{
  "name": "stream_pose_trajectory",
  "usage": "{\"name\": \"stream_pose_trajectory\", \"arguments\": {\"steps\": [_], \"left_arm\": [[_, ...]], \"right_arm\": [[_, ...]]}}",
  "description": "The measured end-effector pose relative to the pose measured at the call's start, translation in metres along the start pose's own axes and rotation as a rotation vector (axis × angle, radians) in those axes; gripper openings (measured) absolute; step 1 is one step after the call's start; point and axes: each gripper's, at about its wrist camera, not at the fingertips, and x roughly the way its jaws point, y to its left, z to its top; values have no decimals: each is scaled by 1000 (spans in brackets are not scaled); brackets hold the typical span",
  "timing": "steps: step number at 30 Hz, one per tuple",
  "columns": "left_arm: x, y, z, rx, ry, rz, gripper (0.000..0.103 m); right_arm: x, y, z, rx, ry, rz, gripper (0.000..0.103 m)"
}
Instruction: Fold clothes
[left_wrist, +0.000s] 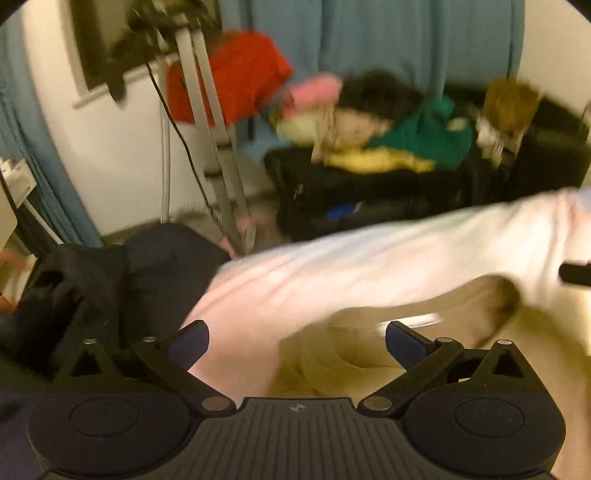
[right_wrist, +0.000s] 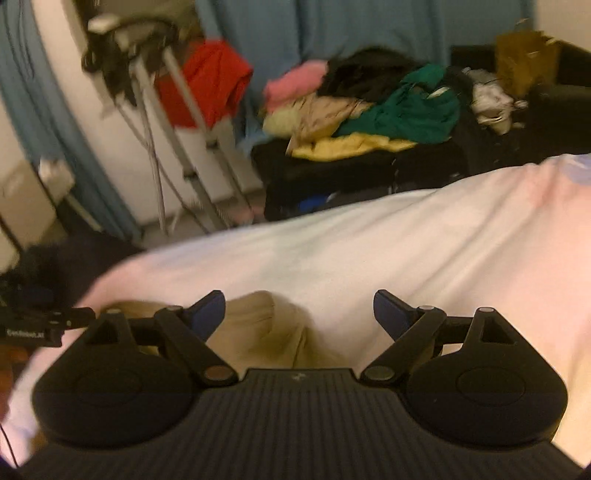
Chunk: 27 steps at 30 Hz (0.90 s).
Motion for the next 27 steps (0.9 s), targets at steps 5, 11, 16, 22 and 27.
{"name": "stream_pose_trajectory", "arguments": {"steps": [5,11,16,22,27], "left_arm": [[-95,-10,-61,-37,-180,20,102],[-197,-30,-173,-52,-262,51,102],[-262,-31,-262,-144,-292,38,102],[-287,-13,-325,-307,-208,-17,95],[-257,19,-322,-496,-138,-62,95]], "right_arm": [[-87,15,-48,-17,-158,-37,89],[-202,26,-137,-11,-265,6,89],[-269,36,-195,-72,-342,3,89],[-296,33,-231,-33,-356,7,89],[-300,27,-246,27,-337,17,89]]}}
